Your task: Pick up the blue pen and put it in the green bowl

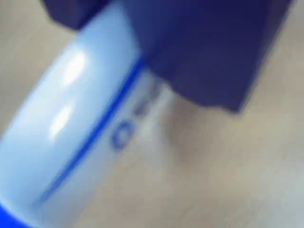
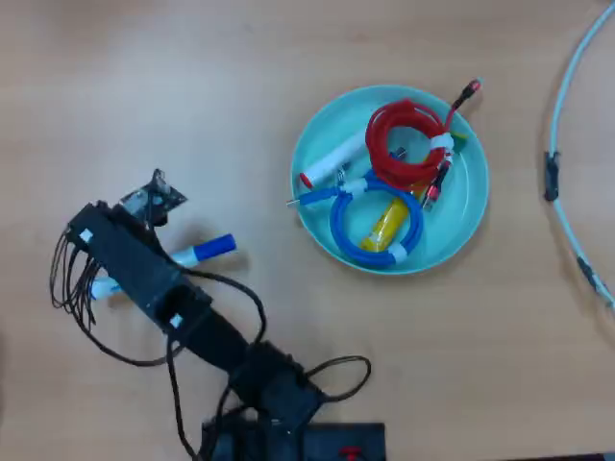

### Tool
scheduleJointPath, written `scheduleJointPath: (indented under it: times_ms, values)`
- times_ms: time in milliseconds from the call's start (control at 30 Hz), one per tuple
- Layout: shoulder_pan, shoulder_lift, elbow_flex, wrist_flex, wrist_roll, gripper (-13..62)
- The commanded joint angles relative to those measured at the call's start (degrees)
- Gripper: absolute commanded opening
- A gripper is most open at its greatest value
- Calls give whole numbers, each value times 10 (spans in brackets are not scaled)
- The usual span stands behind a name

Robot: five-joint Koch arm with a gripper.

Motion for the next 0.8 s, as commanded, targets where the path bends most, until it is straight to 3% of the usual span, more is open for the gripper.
scheduleJointPath:
  times_ms: [0,200,400,567,767]
  values:
    - [2,124,-23,74,9,-58]
    - [4,251,-19,106,-3,-58]
    - [25,338,-18,109,-114,-58]
    - [52,367,-19,93,-249,-57]
    - [116,367,-18,56,-306,-57]
